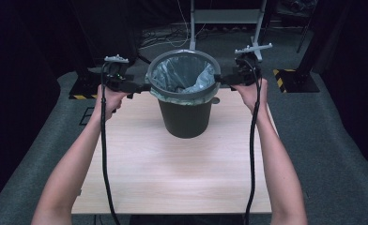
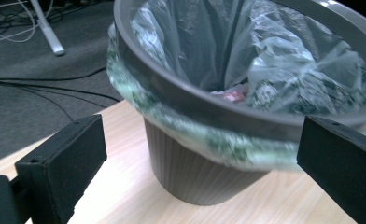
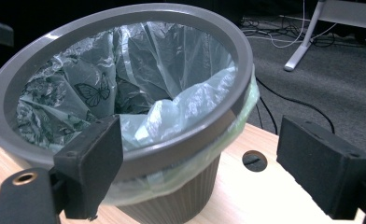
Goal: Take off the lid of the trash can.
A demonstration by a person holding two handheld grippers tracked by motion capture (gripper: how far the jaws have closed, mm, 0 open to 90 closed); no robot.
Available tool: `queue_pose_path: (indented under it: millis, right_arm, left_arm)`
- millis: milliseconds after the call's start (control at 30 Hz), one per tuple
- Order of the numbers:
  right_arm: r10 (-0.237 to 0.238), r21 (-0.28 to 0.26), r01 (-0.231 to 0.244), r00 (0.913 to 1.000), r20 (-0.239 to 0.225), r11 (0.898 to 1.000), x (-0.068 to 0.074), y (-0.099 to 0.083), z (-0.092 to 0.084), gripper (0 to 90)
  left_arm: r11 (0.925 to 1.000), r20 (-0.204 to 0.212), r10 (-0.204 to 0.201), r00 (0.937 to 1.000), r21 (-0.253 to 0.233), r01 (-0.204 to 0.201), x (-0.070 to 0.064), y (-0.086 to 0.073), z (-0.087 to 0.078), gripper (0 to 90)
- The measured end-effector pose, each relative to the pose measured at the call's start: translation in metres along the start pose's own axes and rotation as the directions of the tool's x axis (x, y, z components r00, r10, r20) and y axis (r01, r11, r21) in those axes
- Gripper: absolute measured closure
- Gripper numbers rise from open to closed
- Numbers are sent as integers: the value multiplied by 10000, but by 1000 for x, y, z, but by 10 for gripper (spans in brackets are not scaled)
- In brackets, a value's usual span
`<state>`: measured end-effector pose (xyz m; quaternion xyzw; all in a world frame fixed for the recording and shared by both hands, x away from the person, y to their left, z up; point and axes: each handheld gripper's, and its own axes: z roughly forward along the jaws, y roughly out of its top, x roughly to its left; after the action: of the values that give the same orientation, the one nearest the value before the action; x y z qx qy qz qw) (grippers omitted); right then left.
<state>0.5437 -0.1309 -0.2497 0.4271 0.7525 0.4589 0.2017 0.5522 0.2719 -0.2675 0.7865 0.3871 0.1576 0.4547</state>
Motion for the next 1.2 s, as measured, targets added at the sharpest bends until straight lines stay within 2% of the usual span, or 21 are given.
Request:
queue_pose_path:
  millis: [200,300,367,400,433,467,567,633,667,733,800,967,1000,1033,1067,1167,1200]
  right_arm:
    - [21,208,-24,9999,145,9998,2,12,10,150]
    - [36,443,-57,9989,478,9990,1,20,21,215]
    - [27,461,-49,9988,493,9989,0,21,22,232]
    - [78,516,-110,9981,619,9986,0,23,27,285]
    - [78,516,-110,9981,619,9986,0,23,27,285]
    - [77,693,-132,9969,785,9975,0,25,34,337]
    - [94,884,-172,9961,880,9959,-1,26,40,376]
    - [85,1019,-192,9944,1050,9946,-1,26,46,421]
    - [72,1136,-198,9938,1107,9933,-2,26,51,458]
    - [61,1195,-205,9929,1189,9926,-2,26,53,473]
    - [198,1383,-369,9921,1235,9897,-5,26,60,506]
    - [379,1627,-597,9903,1337,9849,-8,25,69,521]
    - [539,1785,-771,9899,1313,9809,-10,24,72,521]
    - [539,1785,-771,9899,1313,9809,-10,24,72,521]
    - [666,2000,-940,9879,1398,9753,-12,22,76,524]
    - [824,2020,-1090,9873,1356,9733,-13,21,78,527]
    - [896,1994,-1171,9858,1421,9729,-13,21,79,537]
  left_arm:
    - [9999,-301,-72,9995,89,75,1,19,9,74]
    - [9996,-549,-142,9984,222,154,4,29,17,147]
    - [9996,-690,-111,9976,259,129,5,31,19,154]
    - [9995,-820,-127,9966,282,151,5,33,22,189]
    - [9992,-802,-138,9967,356,167,6,35,24,189]
    - [9982,-904,-304,9954,486,349,8,39,30,225]
    - [9971,-936,-346,9950,640,406,10,41,34,261]
    - [9955,-1141,-353,9928,831,450,11,42,41,327]
    - [9933,-1201,-402,9919,1028,527,14,42,46,339]
    - [9924,-1250,-414,9913,1096,553,15,42,49,352]
    - [9900,-1338,-689,9886,1133,843,20,41,55,395]
    - [9864,-1140,-1046,9880,1145,1177,25,39,61,440]
    - [9862,-1140,-1059,9878,1151,1190,25,39,62,469]
    - [9858,-1191,-1044,9874,1189,1186,25,40,63,469]
    - [9846,-1257,-1003,9870,1303,1167,23,41,65,497]
    - [9831,-1370,-1043,9851,1354,1230,21,42,67,528]
    - [9826,-1529,-981,9834,1420,1201,20,42,69,537]
